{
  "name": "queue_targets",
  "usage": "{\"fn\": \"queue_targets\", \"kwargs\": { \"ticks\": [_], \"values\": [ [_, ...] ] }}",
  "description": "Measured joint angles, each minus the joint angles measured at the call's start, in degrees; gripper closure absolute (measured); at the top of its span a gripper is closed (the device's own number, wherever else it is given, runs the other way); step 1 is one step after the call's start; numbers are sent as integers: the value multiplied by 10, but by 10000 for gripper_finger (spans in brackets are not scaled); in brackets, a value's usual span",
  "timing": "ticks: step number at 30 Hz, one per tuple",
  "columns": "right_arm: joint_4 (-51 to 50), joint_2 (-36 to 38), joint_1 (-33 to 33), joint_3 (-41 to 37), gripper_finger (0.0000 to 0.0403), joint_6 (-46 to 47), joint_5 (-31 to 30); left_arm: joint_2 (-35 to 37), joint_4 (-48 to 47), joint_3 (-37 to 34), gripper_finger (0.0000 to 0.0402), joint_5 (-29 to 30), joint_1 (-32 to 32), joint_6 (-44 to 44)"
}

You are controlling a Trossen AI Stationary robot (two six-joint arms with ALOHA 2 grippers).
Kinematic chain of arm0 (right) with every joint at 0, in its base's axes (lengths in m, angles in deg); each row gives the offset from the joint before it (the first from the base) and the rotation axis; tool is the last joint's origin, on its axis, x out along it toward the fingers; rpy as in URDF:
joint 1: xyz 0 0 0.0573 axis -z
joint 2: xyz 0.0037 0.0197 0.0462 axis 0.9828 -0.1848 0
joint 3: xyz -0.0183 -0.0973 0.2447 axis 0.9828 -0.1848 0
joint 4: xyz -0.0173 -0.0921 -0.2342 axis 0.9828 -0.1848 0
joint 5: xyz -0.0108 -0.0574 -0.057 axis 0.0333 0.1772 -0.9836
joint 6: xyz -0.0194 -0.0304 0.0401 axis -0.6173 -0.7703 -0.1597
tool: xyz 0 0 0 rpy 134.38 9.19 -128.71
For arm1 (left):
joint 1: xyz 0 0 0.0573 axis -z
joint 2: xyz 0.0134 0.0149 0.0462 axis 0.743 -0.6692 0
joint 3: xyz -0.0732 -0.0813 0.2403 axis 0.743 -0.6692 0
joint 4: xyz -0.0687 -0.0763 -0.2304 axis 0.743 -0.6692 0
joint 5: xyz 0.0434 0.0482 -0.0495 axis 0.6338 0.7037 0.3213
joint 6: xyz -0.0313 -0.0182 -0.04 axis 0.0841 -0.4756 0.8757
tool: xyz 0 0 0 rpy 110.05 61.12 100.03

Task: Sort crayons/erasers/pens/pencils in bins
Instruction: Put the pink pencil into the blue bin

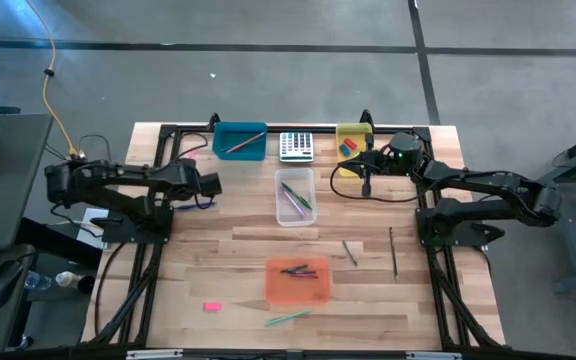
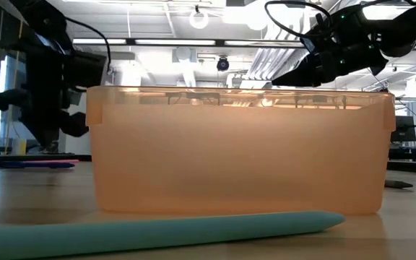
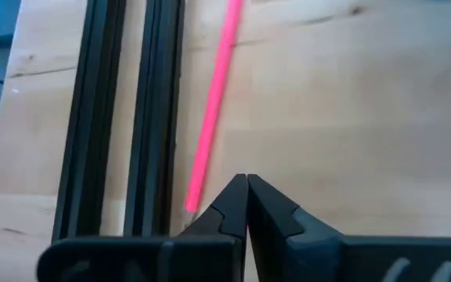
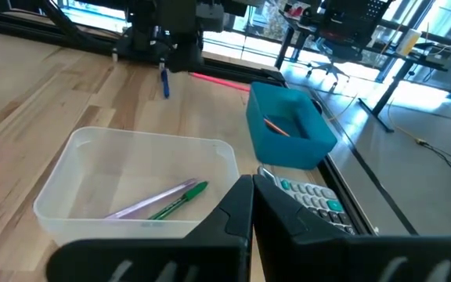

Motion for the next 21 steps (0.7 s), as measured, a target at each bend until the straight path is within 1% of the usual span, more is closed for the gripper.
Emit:
{"fn": "queue_targets", "kwargs": {
  "ticks": [3,5,7,10,13,19,20,21],
  "values": [
    [1,0,0,0,403,0,0,30,-6,0,401,10,0,-8],
    [3,0,0,0,403,0,0,48,-3,0,401,16,0,-34],
    [3,0,0,0,403,0,0,63,14,1,401,14,0,-91],
    [4,0,0,0,403,0,2,74,32,16,401,-29,-18,-177],
    [4,0,0,0,403,0,16,72,42,46,401,-82,-72,-258],
    [17,0,-1,1,403,11,33,26,75,116,401,-172,-233,-451],
    [17,0,-1,1,403,11,33,15,72,131,401,-191,-257,-474],
    [17,0,-1,1,403,11,33,7,53,148,401,-217,-267,-477]
  ]
}}
